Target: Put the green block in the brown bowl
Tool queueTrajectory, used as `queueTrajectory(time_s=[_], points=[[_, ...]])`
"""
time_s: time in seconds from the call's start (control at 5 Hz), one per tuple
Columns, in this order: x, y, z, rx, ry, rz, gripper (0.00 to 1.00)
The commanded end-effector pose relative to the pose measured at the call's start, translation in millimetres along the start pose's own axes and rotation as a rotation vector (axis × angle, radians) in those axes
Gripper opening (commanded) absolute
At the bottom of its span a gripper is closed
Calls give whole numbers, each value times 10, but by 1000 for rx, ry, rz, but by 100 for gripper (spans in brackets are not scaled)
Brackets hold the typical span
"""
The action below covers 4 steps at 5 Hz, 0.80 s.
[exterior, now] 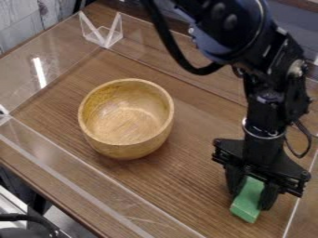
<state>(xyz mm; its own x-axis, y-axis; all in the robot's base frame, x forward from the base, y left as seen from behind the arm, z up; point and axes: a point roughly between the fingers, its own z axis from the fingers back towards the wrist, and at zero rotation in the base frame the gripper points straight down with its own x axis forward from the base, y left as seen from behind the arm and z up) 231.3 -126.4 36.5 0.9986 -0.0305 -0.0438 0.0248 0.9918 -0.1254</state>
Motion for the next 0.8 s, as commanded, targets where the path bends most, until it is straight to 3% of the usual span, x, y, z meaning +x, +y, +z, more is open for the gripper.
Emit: queueTrajectory(time_s=[0.0, 0.2, 0.4, 0.6], points=[[65, -44, 302, -26, -51, -7, 0], [22, -41, 528, -28, -41, -10, 0], [3, -22, 1016, -33, -71, 31, 0], [8, 188, 1549, -36, -109, 84, 0]])
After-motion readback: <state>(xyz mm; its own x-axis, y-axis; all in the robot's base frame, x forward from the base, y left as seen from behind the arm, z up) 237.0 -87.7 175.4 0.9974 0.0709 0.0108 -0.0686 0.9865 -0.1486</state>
